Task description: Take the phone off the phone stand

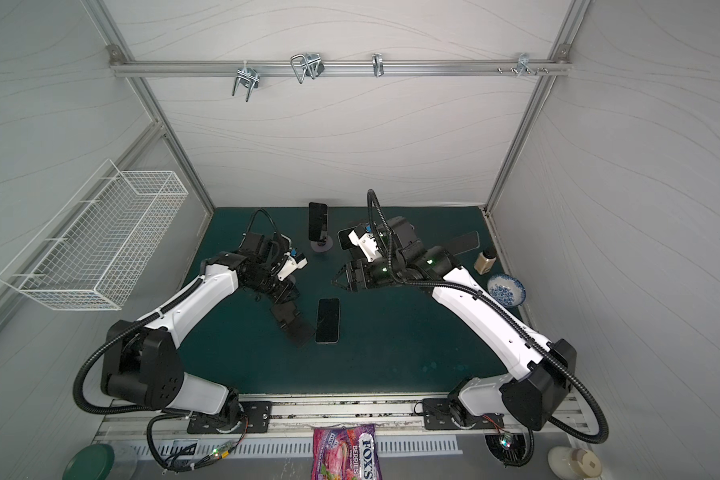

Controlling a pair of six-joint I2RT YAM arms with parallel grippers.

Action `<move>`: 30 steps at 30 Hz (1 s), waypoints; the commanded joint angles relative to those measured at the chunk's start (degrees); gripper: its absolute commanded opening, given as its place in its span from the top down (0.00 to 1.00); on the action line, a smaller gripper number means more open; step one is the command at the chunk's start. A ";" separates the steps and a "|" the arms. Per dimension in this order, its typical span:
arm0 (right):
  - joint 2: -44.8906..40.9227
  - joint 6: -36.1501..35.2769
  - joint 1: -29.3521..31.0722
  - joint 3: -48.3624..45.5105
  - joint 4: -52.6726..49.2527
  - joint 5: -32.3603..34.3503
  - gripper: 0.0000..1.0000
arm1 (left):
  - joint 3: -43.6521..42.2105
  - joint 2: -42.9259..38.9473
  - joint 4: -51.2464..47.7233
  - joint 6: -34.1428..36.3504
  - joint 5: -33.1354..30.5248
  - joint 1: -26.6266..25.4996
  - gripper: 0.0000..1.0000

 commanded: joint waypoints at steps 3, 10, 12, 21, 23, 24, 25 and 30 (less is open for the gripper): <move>-0.08 -0.78 0.37 1.59 -0.59 -1.20 0.15 | -5.01 -6.25 4.26 -0.54 -4.28 0.27 0.56; -0.15 -0.96 0.44 1.83 -0.50 -1.97 0.15 | -4.84 -5.47 3.98 -1.90 -5.92 1.15 0.57; -0.44 -1.22 0.39 1.79 -0.72 -2.05 0.15 | -4.75 -4.62 3.80 -2.37 -5.09 1.15 0.58; -0.83 -1.37 0.41 1.14 -0.99 -2.01 0.15 | -5.80 -4.43 3.95 -2.15 -1.97 1.15 0.67; -0.94 -1.31 0.41 1.19 -0.78 -1.99 0.15 | -5.71 -3.99 3.68 -1.70 -0.88 1.15 0.70; -0.94 -1.31 0.40 1.30 -0.72 -2.00 0.15 | -5.66 -3.69 3.69 -1.61 -0.55 1.15 0.71; -0.95 -1.31 0.40 1.32 -0.80 -2.07 0.15 | -5.61 -3.39 3.62 -1.62 -0.44 1.15 0.72; -1.47 -2.02 0.43 1.57 -1.78 -1.35 0.15 | -5.18 -2.15 3.13 -1.34 1.01 1.15 0.75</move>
